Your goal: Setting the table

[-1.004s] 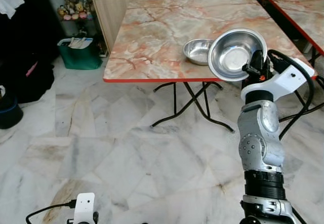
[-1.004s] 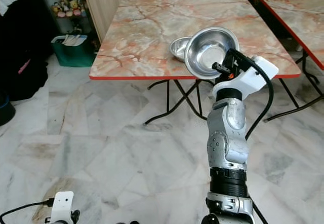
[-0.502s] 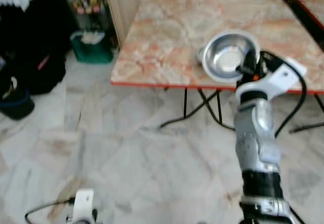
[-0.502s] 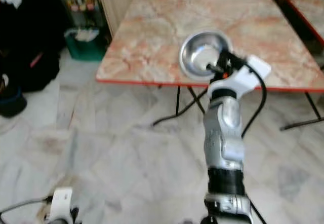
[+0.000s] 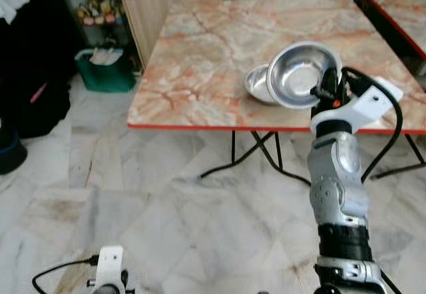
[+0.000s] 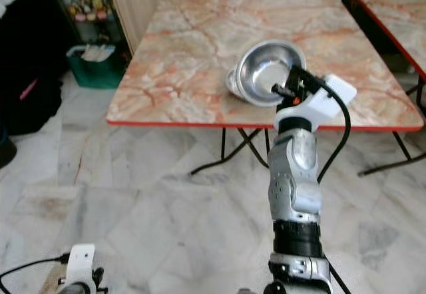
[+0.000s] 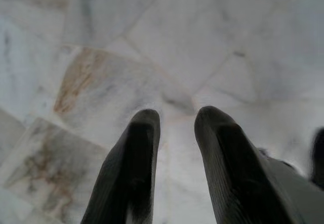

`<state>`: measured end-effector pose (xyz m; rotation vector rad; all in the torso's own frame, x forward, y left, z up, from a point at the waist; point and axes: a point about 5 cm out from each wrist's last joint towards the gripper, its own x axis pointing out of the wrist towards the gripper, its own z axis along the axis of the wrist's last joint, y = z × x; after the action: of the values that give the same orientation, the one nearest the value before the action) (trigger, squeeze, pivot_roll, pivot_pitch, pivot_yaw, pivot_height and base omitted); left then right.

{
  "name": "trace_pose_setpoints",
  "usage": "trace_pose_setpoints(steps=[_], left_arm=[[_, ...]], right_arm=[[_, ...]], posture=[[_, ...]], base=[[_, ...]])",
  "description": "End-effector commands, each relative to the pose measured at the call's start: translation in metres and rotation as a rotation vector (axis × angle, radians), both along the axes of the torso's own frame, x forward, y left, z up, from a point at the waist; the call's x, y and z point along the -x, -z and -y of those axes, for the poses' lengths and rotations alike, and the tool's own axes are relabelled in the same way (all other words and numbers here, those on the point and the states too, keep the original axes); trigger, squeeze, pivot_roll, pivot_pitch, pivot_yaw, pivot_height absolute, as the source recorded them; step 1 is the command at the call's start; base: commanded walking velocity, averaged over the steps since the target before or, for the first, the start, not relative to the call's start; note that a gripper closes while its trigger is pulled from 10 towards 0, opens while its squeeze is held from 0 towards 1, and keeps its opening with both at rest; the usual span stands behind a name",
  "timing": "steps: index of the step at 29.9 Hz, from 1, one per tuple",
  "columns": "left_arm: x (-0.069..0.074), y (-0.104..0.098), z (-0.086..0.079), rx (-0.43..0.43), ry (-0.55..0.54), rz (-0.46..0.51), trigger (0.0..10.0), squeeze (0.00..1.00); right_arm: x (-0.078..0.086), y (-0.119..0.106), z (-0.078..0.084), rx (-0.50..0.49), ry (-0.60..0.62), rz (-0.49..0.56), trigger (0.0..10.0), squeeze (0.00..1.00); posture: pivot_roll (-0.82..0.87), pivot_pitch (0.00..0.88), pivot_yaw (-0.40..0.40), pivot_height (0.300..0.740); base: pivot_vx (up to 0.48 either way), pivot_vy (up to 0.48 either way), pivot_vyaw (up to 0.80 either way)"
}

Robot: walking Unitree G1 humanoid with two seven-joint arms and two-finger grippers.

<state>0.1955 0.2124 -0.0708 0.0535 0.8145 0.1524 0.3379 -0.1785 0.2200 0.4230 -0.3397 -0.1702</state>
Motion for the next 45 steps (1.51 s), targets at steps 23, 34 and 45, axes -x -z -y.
trace_pose_setpoints(steps=[23,34,45], left_arm=[[0.0027,0.0011,-0.003,-0.011,0.009,-0.018,10.0,0.0],[0.0033,0.0012,-0.0041,-0.011,0.004,-0.018,10.0,0.0],[0.0032,0.0011,-0.0044,-0.011,0.007,-0.018,10.0,0.0]], right_arm=[[0.0,-0.0047,-0.0056,0.001,-0.015,0.02,10.0,0.0],[-0.0007,-0.0049,-0.0063,-0.001,-0.016,0.019,10.0,0.0],[0.0001,-0.0044,-0.0069,-0.005,-0.012,0.017,10.0,0.0]], posture=[[-0.04,0.107,0.051,0.74],[-0.04,0.11,0.049,0.74],[-0.04,0.114,0.052,0.74]], base=[[0.298,0.0,0.0],[0.303,0.0,0.0],[0.302,0.0,0.0]])
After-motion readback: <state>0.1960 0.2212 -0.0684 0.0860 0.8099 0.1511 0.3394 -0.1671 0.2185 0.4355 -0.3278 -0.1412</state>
